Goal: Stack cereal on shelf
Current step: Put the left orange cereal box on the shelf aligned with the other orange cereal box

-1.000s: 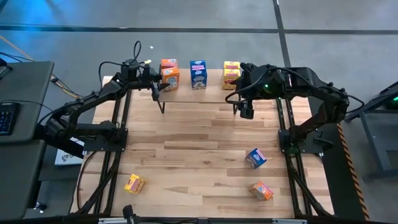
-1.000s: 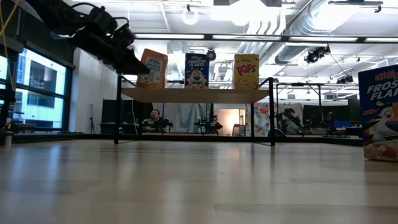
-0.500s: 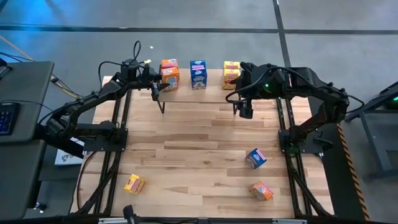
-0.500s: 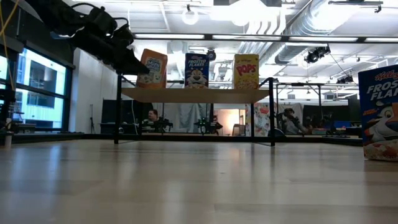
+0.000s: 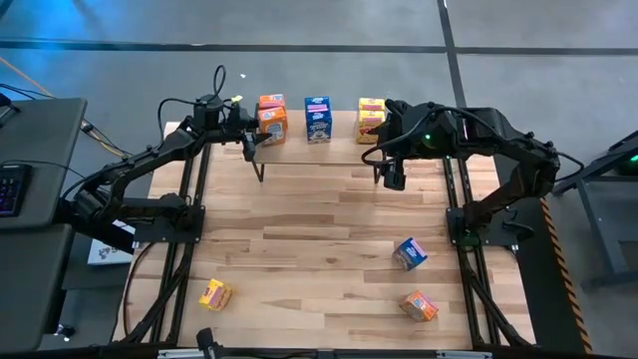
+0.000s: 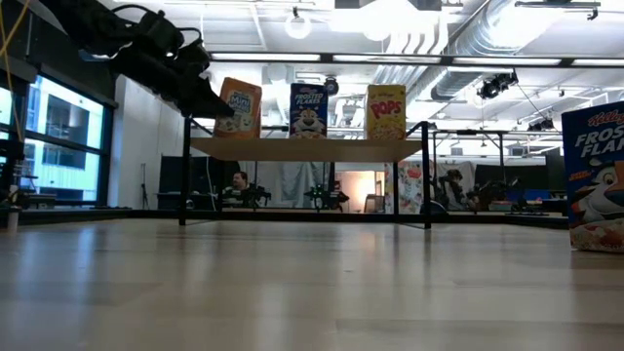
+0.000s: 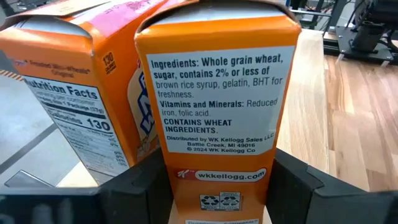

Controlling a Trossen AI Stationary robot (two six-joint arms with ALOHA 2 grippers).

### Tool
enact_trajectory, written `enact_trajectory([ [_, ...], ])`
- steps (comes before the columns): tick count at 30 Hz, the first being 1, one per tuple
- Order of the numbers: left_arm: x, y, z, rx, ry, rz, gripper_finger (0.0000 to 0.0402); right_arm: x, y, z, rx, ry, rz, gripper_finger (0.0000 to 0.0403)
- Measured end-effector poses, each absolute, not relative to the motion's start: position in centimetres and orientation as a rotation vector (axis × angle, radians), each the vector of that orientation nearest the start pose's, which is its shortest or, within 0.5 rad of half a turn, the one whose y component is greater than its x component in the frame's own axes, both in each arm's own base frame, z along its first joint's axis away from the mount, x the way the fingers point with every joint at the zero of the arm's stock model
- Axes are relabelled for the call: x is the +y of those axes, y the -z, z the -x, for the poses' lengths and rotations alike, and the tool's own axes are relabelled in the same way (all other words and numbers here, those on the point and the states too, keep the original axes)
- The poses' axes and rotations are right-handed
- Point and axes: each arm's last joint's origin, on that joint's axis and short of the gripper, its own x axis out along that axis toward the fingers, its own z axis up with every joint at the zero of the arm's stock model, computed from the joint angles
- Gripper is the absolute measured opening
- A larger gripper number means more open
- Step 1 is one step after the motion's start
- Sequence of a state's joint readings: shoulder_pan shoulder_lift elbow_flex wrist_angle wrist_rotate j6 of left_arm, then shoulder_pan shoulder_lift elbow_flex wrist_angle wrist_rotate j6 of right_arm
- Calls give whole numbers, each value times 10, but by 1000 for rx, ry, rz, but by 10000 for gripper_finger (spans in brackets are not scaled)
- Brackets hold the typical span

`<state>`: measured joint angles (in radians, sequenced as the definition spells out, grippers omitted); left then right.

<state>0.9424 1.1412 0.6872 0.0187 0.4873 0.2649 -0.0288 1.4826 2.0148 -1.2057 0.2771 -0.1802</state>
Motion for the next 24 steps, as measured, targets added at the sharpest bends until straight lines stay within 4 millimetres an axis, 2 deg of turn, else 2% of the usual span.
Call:
enact_trajectory([
  [9,187,-251,-153,385,-402,38,192,-15,-483,-252,697,234,256,307],
  [24,188,-250,-152,394,-455,48,269,-15,-483,-252,697,233,257,307],
])
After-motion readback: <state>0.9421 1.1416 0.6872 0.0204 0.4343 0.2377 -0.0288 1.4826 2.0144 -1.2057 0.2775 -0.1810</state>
